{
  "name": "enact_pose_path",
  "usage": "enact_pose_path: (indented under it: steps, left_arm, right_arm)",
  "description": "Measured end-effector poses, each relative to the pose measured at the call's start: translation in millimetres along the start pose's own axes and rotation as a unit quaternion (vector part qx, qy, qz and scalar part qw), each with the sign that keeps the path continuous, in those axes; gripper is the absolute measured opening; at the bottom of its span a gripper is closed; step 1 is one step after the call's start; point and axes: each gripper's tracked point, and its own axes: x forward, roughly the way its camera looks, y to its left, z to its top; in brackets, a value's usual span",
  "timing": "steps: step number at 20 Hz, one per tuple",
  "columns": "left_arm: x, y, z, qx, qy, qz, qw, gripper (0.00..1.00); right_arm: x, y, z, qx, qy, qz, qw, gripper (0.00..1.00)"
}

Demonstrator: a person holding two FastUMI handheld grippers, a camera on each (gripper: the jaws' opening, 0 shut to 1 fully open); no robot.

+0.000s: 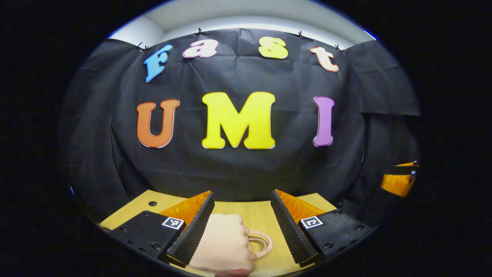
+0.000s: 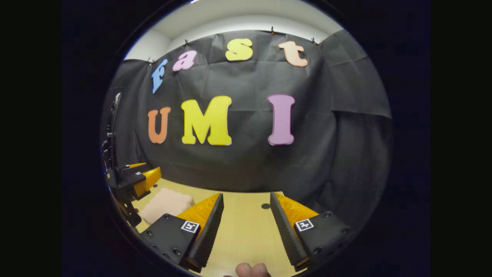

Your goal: First open the suitcase, pack the skin care products into it, and then close the suitcase.

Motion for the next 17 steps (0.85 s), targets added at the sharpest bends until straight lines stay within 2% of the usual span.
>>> enact_pose_path:
  steps: [2, 4, 8, 11, 17]
  left_arm:
    - [-10, 21, 30, -0.008, -0.03, 0.018, 0.999, 0.94]
    - [-23, 42, 48, -0.024, -0.033, 0.032, 0.999, 0.94]
    - [-42, 70, 59, -0.017, -0.033, 0.061, 0.997, 0.94]
    - [-51, 73, 59, -0.025, -0.029, 0.057, 0.998, 0.94]
    - [-59, 67, 56, -0.021, -0.026, 0.041, 0.999, 0.94]
  right_arm:
    - [8, 28, 19, 0.009, -0.02, 0.014, 1.0, 0.7]
    - [10, 53, 42, 0.008, -0.049, 0.022, 0.999, 0.7]
    - [-8, 95, 75, -0.013, -0.119, 0.008, 0.993, 0.72]
    - [-9, 110, 71, -0.004, -0.113, 0.014, 0.993, 0.72]
    - [-11, 113, 66, -0.006, -0.106, 0.013, 0.994, 0.72]
